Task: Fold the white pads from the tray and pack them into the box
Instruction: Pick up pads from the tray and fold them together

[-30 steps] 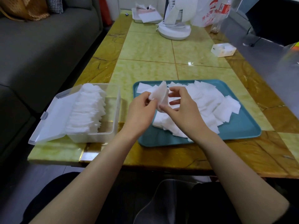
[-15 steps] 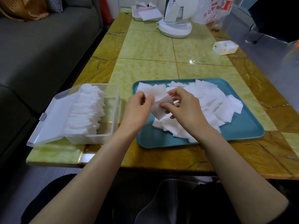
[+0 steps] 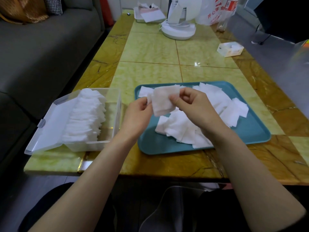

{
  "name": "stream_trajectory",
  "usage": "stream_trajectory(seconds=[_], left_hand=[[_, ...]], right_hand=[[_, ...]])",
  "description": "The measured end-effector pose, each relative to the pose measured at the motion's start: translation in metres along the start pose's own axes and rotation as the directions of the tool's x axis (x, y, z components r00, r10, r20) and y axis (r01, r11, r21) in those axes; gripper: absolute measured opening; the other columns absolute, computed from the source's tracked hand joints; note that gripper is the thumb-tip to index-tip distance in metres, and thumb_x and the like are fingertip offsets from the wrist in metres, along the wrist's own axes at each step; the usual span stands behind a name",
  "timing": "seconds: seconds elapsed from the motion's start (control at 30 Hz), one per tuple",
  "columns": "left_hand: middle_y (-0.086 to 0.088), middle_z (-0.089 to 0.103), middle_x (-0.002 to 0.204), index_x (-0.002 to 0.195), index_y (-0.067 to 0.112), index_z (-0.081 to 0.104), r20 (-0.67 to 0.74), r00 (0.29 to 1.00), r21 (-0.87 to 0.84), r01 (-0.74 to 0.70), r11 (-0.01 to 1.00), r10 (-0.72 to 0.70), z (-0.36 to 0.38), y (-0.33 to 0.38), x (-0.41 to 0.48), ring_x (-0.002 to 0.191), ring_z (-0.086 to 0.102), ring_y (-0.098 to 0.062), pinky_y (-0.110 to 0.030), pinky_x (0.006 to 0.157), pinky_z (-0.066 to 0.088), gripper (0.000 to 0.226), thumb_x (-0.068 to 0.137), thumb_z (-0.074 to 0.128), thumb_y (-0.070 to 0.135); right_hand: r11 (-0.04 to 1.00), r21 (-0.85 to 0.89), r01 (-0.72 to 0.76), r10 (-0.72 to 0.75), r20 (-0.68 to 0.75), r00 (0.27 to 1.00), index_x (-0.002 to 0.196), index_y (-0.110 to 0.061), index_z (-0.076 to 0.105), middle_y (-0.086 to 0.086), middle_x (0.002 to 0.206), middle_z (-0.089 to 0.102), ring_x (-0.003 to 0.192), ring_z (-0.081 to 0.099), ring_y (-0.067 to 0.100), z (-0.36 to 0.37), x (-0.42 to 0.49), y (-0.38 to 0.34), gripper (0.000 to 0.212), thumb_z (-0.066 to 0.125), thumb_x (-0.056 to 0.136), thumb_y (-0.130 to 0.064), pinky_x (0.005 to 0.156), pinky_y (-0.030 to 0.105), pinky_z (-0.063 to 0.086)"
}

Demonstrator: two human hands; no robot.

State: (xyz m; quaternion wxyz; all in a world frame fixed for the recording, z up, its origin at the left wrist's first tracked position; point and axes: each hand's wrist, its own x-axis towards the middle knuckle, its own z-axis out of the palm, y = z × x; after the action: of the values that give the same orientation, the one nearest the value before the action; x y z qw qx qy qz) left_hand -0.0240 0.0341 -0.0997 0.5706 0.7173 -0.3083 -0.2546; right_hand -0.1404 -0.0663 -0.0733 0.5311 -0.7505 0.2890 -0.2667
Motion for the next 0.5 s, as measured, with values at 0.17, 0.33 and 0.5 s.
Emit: stream_trajectory(seconds=[0.17, 0.33, 0.5], left_hand=[[-0.011, 0.058, 0.084, 0.095, -0.011, 0.059, 0.05, 0.999, -0.051, -0.008, 0.999, 0.01, 0.0048, 0.0057, -0.0054, 0.08, 0.05, -0.017, -0.037, 0.077, 0.041, 0.045, 0.077, 0.048, 0.028], [-0.01, 0.059, 0.086, 0.096, -0.01, 0.061, 0.052, 0.999, -0.073, -0.006, 0.997, 0.009, 0.0041, 0.0066, -0.0077, 0.081, 0.053, -0.017, -0.034, 0.077, 0.044, 0.034, 0.094, 0.045, 0.02], [0.011, 0.068, 0.08, 0.081, 0.02, 0.065, 0.035, 0.999, -0.116, 0.027, 0.993, -0.023, 0.0058, 0.0108, -0.0091, 0.078, 0.062, -0.002, -0.03, 0.085, 0.053, 0.035, 0.102, 0.038, 0.018]], right_hand=[[0.996, -0.081, -0.032, 0.029, -0.044, 0.999, 0.09, -0.007, 0.064, 0.003, 0.079, 0.068, 0.073, 0.061, 0.012, 0.0032, 0.0034, 0.0085, 0.011, 0.062, 0.088, -0.018, 0.078, 0.035, 0.051], [0.991, -0.131, -0.019, 0.01, -0.07, 0.997, 0.095, -0.006, 0.065, 0.006, 0.086, 0.071, 0.081, 0.067, 0.017, 0.0054, 0.0017, 0.0089, 0.017, 0.063, 0.087, -0.021, 0.08, 0.035, 0.053], [0.995, -0.003, -0.096, 0.095, -0.067, 0.993, 0.104, -0.001, 0.06, 0.007, 0.078, 0.067, 0.065, 0.06, 0.011, 0.0076, 0.0019, 0.006, 0.022, 0.059, 0.091, -0.018, 0.059, 0.022, 0.054]])
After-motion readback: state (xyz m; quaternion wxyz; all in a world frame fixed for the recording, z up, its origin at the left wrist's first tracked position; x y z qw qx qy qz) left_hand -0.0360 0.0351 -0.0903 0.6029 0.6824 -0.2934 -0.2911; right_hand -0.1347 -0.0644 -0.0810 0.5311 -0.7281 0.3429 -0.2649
